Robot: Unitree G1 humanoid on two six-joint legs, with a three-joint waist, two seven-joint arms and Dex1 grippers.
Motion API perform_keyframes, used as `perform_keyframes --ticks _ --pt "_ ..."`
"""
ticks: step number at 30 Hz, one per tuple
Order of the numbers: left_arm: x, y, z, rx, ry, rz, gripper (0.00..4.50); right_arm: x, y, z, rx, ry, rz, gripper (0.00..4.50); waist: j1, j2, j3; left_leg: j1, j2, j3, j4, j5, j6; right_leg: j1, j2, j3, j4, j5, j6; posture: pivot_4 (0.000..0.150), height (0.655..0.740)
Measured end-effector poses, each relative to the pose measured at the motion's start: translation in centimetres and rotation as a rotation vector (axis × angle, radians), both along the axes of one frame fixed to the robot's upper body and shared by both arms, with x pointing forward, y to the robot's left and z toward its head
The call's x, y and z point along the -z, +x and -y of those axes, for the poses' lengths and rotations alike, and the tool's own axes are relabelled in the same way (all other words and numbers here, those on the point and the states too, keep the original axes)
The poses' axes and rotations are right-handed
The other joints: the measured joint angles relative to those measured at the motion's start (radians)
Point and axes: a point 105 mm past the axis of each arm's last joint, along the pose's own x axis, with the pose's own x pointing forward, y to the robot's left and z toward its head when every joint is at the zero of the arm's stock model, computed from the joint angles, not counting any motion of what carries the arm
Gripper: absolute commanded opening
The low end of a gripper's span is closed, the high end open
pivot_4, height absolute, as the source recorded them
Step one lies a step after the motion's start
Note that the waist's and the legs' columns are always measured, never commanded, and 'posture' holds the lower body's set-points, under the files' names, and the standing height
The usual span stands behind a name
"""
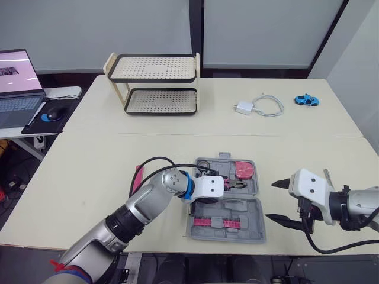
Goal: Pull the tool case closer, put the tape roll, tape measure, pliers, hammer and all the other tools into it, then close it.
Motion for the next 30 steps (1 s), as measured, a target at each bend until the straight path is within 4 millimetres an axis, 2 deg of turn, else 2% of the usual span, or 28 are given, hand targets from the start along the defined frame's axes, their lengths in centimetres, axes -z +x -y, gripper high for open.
perform_keyframes --ticks 21,23,30 --pt "0.4 -0.2 1.1 0.008 0.001 -0.003 0.16 0.1 -0.1 0.0 -0.005 0.002 0.004 4.5 0.0 0.0 0.0 0.0 0.0 0.0 0.001 0.0 0.0 0.0 0.0 0.0 0.001 0.0 0.0 0.15 0.74" --pt "0.4 -0.2 1.1 0.002 0.001 -0.01 0.87 0.2 -0.1 0.0 -0.004 0.002 0.002 4.5 0.0 0.0 0.0 0.0 0.0 0.0 0.001 0.0 0.0 0.0 0.0 0.0 0.001 0.0 0.0 0.15 0.74" --pt "-0.1 -0.3 1.3 -0.022 -0.01 -0.026 2.83 0.2 -0.2 0.0 -0.003 0.002 0.001 4.5 0.0 0.0 0.0 0.0 0.0 0.0 0.003 0.0 0.0 0.001 0.0 0.0 0.002 0.0 0.0 0.15 0.74"
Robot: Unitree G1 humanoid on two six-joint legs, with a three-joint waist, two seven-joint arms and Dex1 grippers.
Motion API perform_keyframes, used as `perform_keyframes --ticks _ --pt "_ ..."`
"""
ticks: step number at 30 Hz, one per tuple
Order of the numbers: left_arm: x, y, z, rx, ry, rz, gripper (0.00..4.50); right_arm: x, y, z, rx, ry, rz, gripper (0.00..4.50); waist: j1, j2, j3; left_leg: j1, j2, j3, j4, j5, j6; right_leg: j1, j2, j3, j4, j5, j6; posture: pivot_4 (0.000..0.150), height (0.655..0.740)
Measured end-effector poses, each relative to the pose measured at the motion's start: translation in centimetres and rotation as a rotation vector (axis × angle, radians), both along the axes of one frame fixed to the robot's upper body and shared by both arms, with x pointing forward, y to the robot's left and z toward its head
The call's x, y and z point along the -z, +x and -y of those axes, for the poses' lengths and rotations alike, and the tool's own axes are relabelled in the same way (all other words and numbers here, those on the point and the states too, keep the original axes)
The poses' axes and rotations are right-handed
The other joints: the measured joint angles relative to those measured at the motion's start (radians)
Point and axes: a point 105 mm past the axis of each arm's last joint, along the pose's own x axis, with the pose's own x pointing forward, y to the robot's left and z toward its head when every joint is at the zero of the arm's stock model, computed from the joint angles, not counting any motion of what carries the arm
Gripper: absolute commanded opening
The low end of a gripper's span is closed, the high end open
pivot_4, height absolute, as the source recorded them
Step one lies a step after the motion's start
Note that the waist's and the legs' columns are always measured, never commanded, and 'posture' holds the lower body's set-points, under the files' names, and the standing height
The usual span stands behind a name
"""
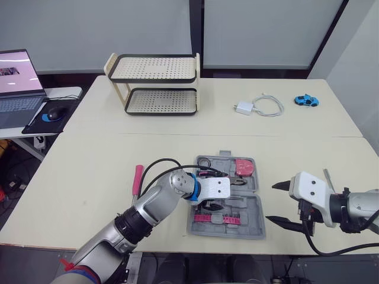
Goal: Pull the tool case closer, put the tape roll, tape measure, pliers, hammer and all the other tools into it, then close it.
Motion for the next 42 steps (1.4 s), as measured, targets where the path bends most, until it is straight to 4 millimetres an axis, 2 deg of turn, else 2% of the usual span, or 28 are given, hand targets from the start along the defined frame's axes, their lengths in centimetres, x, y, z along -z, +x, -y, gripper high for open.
perform_keyframes --ticks 1,7,13,16,23,30,42 --pt "-0.4 0.1 0.0 -0.008 -0.007 0.005 3.13 0.0 0.0 0.0 0.001 0.0 0.0 4.5 0.0 0.0 0.0 0.0 0.0 0.0 0.0 0.0 0.0 0.0 0.0 0.0 0.0 0.0 0.0 0.15 0.74" --pt "-2.5 -0.2 0.1 -0.015 -0.054 0.005 3.13 -0.1 0.0 0.1 0.003 0.001 0.001 4.5 0.0 0.0 0.0 0.0 0.0 0.0 0.0 0.0 0.0 0.0 0.0 0.0 0.0 0.0 0.0 0.15 0.74" --pt "-4.2 0.8 -0.3 -0.026 -0.171 -0.005 3.13 -0.4 0.3 -0.2 0.004 0.025 0.027 4.5 0.0 0.0 0.0 0.0 0.0 0.0 0.001 0.001 -0.002 0.0 0.0 0.0 0.0 0.0 0.0 0.15 0.74" --pt "-4.1 1.2 -0.5 -0.005 -0.221 -0.035 2.24 -0.8 0.7 -0.5 0.007 0.043 0.059 4.5 0.0 0.0 0.0 0.0 0.0 0.0 0.001 0.001 -0.002 0.0 0.0 0.0 0.0 0.0 0.0 0.15 0.74" --pt "-2.1 1.6 -1.6 0.048 -0.19 -0.05 0.04 -1.1 0.9 -0.8 -0.001 0.057 0.077 4.5 0.0 0.0 0.0 0.0 0.0 0.0 0.001 0.001 -0.002 0.0 0.0 0.0 0.0 0.0 0.0 0.15 0.74" --pt "-0.6 1.4 -0.9 0.082 -0.164 -0.049 0.04 -1.0 0.9 -1.0 -0.005 0.06 0.073 4.5 0.0 0.0 0.0 0.0 0.0 0.0 0.001 0.001 -0.002 0.0 0.0 0.0 0.0 0.0 0.0 0.15 0.74" --pt "1.3 1.6 -1.3 0.066 -0.118 -0.044 0.04 -0.9 0.8 -1.0 -0.004 0.06 0.07 4.5 -0.001 0.0 0.0 0.0 -0.001 0.0 0.001 0.001 -0.002 0.0 0.0 0.0 0.0 0.0 0.0 0.15 0.74"
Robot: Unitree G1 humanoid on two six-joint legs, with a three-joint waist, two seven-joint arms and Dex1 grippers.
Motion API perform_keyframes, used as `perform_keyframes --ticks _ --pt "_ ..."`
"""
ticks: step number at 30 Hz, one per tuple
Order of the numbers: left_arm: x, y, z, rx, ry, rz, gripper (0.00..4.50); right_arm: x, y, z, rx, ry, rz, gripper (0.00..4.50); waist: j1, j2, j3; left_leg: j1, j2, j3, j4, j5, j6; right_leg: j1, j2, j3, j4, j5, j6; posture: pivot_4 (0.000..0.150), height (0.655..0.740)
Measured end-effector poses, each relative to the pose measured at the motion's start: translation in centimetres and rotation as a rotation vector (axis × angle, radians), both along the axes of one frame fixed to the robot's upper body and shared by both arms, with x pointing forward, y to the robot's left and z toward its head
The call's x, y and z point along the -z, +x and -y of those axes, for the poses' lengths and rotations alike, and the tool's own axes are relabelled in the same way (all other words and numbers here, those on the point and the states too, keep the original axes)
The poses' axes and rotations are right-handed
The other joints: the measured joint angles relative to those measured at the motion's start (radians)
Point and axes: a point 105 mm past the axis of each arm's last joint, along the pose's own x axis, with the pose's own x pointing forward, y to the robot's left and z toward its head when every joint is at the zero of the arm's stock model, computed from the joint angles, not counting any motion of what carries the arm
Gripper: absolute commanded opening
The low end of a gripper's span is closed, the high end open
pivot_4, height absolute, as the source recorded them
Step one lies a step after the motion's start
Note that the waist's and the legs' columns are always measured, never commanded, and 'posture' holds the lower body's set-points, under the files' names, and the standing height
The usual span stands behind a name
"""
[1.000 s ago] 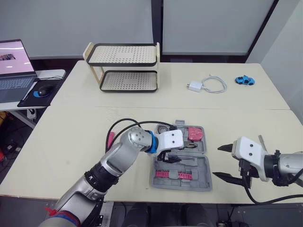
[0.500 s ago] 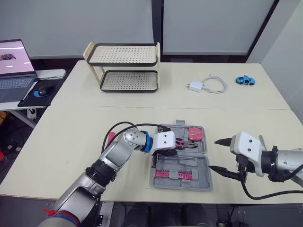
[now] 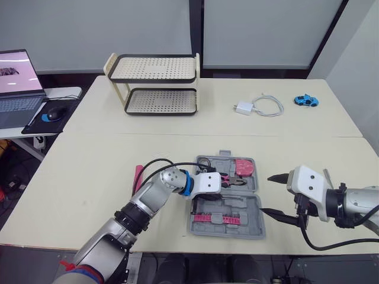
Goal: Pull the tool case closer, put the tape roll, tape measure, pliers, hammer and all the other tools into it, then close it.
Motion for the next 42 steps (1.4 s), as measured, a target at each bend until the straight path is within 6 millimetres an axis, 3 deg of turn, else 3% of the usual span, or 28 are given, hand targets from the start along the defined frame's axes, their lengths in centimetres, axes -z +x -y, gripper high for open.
perform_keyframes --ticks 15,17,23,28,34,37,42 --pt "0.0 -0.1 0.0 -0.028 -0.022 -0.024 0.04 0.1 -0.1 0.0 -0.002 0.001 -0.005 4.5 -0.001 0.0 -0.001 0.0 0.0 0.0 0.001 0.0 0.001 0.0 0.0 0.0 0.0 0.0 0.0 0.15 0.74" --pt "-0.7 -0.1 -0.4 -0.057 -0.048 -0.048 0.04 0.0 -0.1 0.0 -0.004 0.003 -0.001 4.5 -0.002 0.0 -0.001 0.0 0.001 0.0 0.001 0.0 0.0 0.0 0.0 0.0 0.0 0.0 0.0 0.15 0.74" --pt "-5.8 -0.3 -3.0 -0.134 -0.207 -0.07 0.04 -0.4 0.0 0.0 -0.005 0.02 0.029 4.5 -0.003 0.0 -0.001 0.0 0.002 0.0 0.0 0.0 0.0 0.0 0.0 0.0 0.0 0.0 0.0 0.15 0.74" --pt "-7.3 -0.5 -7.7 -0.267 -0.243 -0.093 0.04 -0.6 -0.6 1.3 0.033 0.033 0.052 4.5 -0.003 0.0 -0.001 0.0 0.002 0.0 0.0 -0.001 0.002 0.0 0.0 0.0 0.0 0.0 0.0 0.15 0.74" --pt "-9.0 0.5 -17.9 -0.645 -0.267 -0.005 0.04 -0.7 -2.3 5.0 0.108 -0.034 0.087 4.5 -0.002 0.0 -0.001 0.004 0.002 0.001 -0.002 -0.002 0.003 0.002 0.0 0.002 0.0 0.0 0.0 0.15 0.74" --pt "-8.3 0.4 -22.1 -0.851 -0.298 0.033 0.04 -1.1 -2.6 6.5 0.124 -0.053 0.114 4.5 -0.003 0.0 -0.001 0.006 0.002 0.001 -0.005 -0.002 0.004 0.003 0.0 0.003 0.0 0.0 0.0 0.15 0.74" --pt "-6.8 -1.5 -28.6 -1.169 -0.318 0.079 0.04 -1.5 -3.2 9.5 0.148 -0.099 0.118 4.5 -0.003 0.0 -0.001 0.007 0.002 0.002 -0.006 -0.002 0.004 0.003 -0.001 0.003 -0.001 0.0 0.0 0.15 0.74"
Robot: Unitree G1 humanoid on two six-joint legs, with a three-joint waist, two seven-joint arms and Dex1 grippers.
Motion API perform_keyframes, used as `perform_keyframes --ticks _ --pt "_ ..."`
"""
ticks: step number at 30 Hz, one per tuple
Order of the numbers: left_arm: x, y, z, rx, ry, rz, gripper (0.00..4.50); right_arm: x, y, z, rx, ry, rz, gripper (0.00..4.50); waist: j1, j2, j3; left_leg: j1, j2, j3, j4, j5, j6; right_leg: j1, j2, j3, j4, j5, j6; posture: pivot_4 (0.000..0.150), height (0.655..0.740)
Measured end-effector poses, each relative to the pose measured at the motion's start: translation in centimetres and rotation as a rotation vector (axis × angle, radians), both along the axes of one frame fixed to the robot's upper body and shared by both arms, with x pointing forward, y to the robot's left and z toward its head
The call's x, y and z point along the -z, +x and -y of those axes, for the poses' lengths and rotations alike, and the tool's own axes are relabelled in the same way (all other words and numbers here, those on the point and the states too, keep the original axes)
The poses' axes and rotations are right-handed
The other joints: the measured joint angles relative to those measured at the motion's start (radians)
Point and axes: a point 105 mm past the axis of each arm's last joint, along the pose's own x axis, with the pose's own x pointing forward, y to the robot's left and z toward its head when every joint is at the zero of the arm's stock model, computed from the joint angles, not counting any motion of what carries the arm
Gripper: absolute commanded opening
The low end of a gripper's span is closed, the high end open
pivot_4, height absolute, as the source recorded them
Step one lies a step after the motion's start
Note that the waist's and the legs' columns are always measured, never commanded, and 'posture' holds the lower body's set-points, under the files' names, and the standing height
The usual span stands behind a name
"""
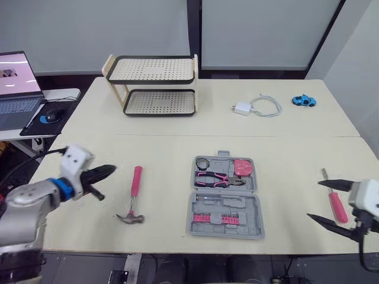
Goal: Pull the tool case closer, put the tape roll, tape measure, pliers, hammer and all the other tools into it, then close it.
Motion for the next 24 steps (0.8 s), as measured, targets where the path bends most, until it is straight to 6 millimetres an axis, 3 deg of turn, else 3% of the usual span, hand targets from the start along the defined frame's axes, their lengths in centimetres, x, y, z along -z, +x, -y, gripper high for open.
perform_keyframes --ticks 6,10,14,20,24 --pt "2.1 -4.0 -5.4 -0.259 0.003 -0.033 0.04 -0.5 -0.5 2.4 -0.003 -0.049 -0.032 4.5 0.001 0.0 0.0 0.001 0.0 0.001 -0.001 0.0 0.0 0.0 0.0 0.001 -0.001 0.0 0.0 0.15 0.74" --pt "2.9 -6.1 -6.6 -0.318 0.027 -0.068 0.04 -0.7 -0.3 3.0 -0.026 -0.058 -0.038 4.5 0.002 -0.001 -0.001 0.0 0.0 0.001 -0.001 0.0 0.0 0.001 -0.001 0.0 -0.001 0.0 0.0 0.15 0.74" --pt "2.5 -7.0 -6.1 -0.315 0.042 -0.066 0.04 -0.6 -0.3 4.4 -0.029 -0.091 -0.071 4.5 0.008 -0.002 -0.001 0.0 0.0 0.001 -0.001 0.0 0.0 0.001 -0.002 0.0 -0.002 0.0 0.0 0.15 0.74" --pt "1.3 -7.4 -2.9 -0.235 0.047 -0.07 0.04 -0.3 -0.5 7.3 -0.007 -0.159 -0.125 4.5 0.006 -0.002 -0.001 0.0 0.0 0.002 -0.001 0.0 0.0 0.001 -0.002 0.0 -0.002 0.0 0.0 0.15 0.74" --pt "1.0 -7.7 -1.7 -0.205 0.03 -0.094 0.91 0.2 -0.9 9.2 0.027 -0.207 -0.167 4.5 0.005 -0.001 -0.001 0.0 0.0 0.002 -0.002 0.0 0.0 0.001 -0.002 0.0 -0.002 0.0 -0.001 0.15 0.74"
